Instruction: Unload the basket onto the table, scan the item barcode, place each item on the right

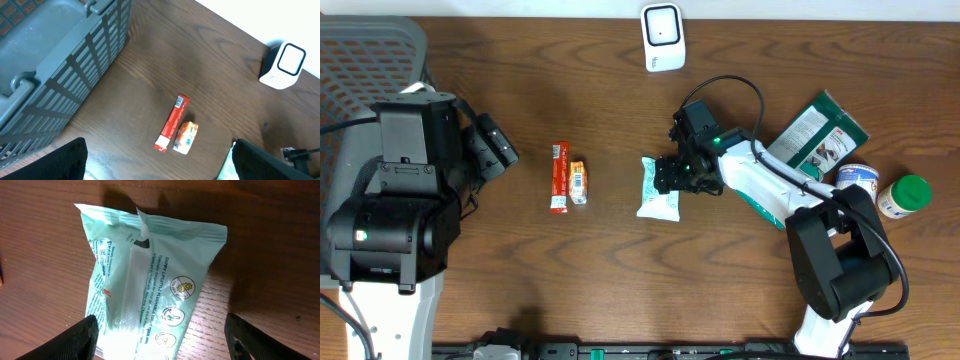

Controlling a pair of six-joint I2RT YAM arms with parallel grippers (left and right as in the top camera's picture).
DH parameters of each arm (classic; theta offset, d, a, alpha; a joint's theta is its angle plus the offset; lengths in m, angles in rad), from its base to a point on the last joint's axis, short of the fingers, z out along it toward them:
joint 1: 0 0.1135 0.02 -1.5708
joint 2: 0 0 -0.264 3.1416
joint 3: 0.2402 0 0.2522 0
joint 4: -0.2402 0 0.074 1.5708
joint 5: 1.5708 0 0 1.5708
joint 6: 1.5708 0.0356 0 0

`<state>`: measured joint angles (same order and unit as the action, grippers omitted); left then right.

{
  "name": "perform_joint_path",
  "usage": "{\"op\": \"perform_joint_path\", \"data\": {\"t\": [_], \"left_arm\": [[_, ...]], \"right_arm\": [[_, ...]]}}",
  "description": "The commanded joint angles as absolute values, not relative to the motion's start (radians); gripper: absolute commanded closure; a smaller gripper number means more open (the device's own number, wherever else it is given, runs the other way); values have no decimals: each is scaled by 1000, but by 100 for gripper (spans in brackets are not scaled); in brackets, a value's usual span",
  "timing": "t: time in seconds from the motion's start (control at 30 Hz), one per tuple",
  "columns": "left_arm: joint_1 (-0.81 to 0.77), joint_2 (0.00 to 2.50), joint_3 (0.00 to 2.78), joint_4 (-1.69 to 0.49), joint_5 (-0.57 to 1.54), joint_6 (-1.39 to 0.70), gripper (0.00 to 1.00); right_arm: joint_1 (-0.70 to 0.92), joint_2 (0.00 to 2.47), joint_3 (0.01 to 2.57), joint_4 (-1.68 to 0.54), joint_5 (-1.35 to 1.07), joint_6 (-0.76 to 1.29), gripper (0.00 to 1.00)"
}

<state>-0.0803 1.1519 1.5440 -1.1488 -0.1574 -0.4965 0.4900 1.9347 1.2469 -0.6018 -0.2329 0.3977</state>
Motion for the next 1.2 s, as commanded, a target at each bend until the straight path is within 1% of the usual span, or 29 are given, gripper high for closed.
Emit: {"op": "perform_joint_path", "data": {"t": [0.0,0.67,1.17], "left_arm": [[-78,1151,1555,-1151,-169,-487,10],[-78,1151,1555,-1152,-169,-487,10],[-78,1151,1555,-1151,-169,-487,10]], "right_arm": [[492,1936,1243,-603,-241,384,23],[492,1936,1243,-609,-241,384,23],[492,1936,1243,-610,-257,384,20]]}}
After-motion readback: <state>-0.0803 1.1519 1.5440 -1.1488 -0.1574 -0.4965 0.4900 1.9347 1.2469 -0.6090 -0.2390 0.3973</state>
